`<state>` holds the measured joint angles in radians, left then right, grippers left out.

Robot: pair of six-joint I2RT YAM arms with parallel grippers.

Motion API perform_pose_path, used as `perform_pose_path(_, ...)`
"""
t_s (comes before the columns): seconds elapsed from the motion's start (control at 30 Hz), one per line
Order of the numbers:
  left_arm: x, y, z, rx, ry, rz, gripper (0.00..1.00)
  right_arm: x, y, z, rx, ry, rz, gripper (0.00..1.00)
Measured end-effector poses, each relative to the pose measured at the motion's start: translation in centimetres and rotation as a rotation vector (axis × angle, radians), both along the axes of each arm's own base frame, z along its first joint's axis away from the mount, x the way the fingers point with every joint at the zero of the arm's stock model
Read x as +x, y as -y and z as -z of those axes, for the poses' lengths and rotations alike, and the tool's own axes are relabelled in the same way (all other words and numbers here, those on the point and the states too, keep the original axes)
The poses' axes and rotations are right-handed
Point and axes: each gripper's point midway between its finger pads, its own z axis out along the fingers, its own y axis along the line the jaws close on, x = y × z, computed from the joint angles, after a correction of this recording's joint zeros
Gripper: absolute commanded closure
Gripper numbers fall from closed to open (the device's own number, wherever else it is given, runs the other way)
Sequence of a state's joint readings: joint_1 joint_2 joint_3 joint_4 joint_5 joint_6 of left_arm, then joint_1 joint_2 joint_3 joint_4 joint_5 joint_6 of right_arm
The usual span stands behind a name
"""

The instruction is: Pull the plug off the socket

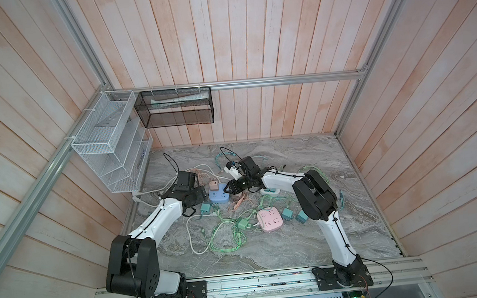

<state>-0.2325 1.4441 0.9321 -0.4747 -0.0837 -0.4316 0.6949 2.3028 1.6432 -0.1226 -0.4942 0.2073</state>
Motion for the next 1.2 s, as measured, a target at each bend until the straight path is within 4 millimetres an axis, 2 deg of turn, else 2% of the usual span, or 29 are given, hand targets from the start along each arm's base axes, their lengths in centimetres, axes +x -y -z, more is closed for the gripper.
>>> perform_pose_path(0.17,1.6,3.2,-0.3,0.013,0.025,0.108,0.14,0.0,0.0,0.0,0.0,-0.001,0.001,0.57)
perform_pose_path(0.37,2.7,5.0,1.1,0.016,0.013,0.166,0.14,0.0,0.0,0.0,0.0,-0.001,0.002,0.57)
perform_pose_path(0.53,3.5,5.7,2.4,0.025,-0.001,0.184,0.15,0.0,0.0,0.0,0.0,-0.001,0.001,0.57)
perform_pose_path(0.83,6.0,6.2,3.0,0.044,0.034,0.191,0.22,0.0,0.0,0.0,0.0,-0.002,0.002,0.57)
perform_pose_path(1.2,6.7,6.6,3.7,0.067,0.042,0.194,0.26,0.0,0.0,0.0,0.0,-0.001,0.002,0.57)
